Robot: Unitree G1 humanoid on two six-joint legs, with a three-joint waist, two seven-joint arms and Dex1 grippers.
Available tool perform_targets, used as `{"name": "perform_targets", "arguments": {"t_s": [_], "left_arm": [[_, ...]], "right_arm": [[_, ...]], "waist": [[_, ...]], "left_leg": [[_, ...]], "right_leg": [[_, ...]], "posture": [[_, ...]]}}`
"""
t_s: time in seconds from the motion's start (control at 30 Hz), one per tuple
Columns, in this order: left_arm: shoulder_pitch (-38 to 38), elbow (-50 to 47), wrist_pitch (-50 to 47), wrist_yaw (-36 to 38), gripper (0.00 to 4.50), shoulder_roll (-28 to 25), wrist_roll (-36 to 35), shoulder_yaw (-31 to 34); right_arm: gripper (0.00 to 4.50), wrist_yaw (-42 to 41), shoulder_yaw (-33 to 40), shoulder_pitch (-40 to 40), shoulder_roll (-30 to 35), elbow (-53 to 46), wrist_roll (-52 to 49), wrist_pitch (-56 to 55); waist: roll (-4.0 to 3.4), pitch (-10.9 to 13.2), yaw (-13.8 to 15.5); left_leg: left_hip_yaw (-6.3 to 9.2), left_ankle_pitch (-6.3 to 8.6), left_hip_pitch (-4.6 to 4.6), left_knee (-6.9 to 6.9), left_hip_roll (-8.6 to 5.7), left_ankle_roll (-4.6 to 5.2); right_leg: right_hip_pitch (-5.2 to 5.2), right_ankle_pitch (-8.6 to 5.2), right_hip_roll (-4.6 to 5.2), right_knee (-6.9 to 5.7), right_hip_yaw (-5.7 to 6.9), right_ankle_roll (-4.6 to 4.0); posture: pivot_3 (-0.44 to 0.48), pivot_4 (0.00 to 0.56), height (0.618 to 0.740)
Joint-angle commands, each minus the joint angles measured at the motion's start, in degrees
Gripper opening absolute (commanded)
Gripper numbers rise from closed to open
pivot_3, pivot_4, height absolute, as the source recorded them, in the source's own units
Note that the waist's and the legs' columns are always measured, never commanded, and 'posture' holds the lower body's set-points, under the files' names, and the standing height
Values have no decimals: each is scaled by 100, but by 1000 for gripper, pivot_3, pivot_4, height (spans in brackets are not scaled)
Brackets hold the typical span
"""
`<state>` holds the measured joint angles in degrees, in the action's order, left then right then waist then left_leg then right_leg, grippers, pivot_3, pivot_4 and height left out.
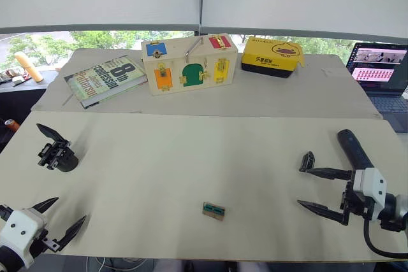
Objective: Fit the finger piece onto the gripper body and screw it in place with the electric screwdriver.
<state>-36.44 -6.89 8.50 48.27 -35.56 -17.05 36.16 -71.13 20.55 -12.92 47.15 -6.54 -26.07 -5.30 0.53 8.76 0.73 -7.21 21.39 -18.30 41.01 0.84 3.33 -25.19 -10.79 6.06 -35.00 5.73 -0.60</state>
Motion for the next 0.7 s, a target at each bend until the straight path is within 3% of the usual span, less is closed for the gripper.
{"name": "perform_targets", "arguments": {"t_s": [0.03,0.17,0.37,0.53,0.7], "left_arm": [[-75,-211,-109,-167,4500,192,-421,326],[9,-398,-572,-935,4500,988,-1389,917],[-45,-241,-536,-1841,4500,1986,-1660,1308],[-5,-156,-425,-2169,4500,2182,-1746,1518],[59,-441,-478,-2326,4500,2207,-1666,1310]], "right_arm": [[4428,50,-117,211,-79,-167,-223,167],[4428,310,-370,804,-720,-649,-832,260],[4428,330,-536,1200,-1500,-1019,-1193,-44],[4428,65,-764,1220,-1811,-1168,-1226,-382],[4428,-185,-1174,1228,-2079,-1081,-1041,-794]], "waist": [[0,0,-3],[8,1,-107],[9,0,-29],[19,-5,16],[24,-9,-8]], "left_leg": [[0,0,0,0,0,0],[2,0,4,-1,5,-3],[9,-1,1,-1,-1,-5],[10,0,0,2,-3,-4],[7,0,4,2,-3,-2]], "right_leg": [[0,0,0,0,0,0],[-2,1,2,-1,-11,0],[1,4,2,-1,4,4],[5,4,2,-1,14,3],[5,4,-1,-2,20,3]], "posture": [[0,150,740],[0,150,740],[0,150,740],[0,150,740],[0,150,740]]}}
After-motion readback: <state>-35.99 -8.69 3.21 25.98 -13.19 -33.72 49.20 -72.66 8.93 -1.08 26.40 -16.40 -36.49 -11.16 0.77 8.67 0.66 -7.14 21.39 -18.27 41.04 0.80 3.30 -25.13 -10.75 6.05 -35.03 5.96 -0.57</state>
